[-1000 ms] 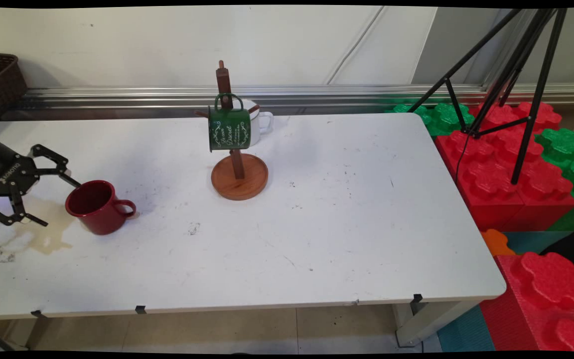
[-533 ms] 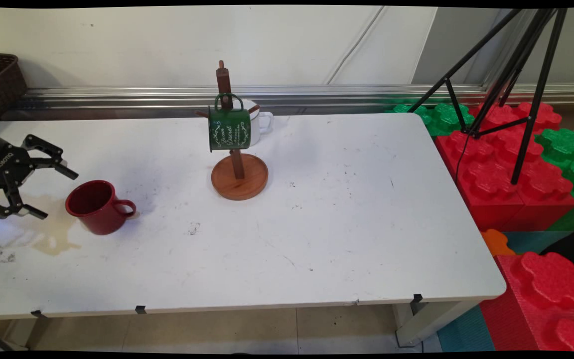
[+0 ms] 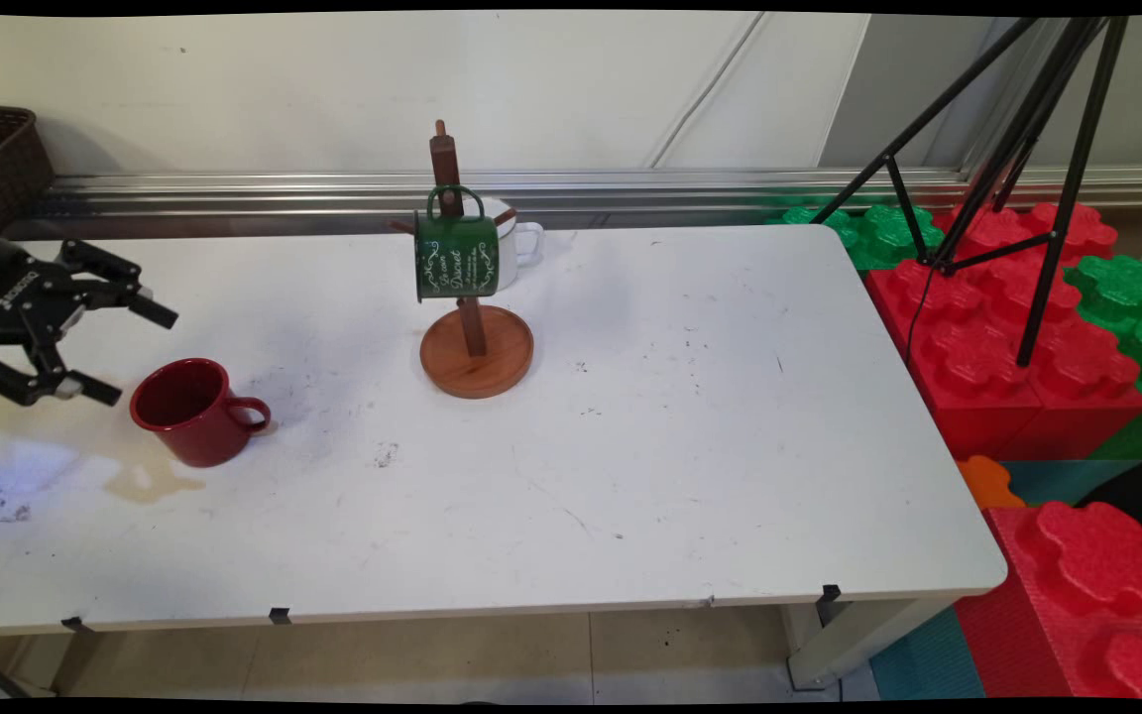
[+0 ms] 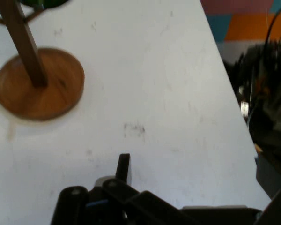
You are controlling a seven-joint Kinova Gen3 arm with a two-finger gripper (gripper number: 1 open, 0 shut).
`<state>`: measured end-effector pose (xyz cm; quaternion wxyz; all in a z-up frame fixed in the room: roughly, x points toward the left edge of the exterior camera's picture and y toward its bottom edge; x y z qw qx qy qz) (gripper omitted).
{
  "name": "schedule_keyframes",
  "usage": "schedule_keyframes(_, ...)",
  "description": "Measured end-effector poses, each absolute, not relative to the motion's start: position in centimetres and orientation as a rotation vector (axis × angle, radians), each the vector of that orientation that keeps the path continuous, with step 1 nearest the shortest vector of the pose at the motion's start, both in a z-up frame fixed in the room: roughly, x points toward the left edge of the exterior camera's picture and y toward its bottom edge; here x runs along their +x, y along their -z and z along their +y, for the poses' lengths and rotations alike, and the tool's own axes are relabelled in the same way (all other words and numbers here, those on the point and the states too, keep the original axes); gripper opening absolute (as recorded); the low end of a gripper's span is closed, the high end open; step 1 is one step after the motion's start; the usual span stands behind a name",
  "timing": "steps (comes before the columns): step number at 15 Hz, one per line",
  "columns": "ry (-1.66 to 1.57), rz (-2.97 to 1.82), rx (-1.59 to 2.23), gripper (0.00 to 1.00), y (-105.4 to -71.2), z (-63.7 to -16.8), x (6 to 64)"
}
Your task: Pick up the green mug from the rack
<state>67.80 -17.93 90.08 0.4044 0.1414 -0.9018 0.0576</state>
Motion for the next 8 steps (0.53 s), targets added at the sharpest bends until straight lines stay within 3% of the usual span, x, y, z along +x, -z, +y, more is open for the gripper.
schedule_keyframes(8,-0.153,-2.139,0.421,1.0,-90.7,-19.6,65.1)
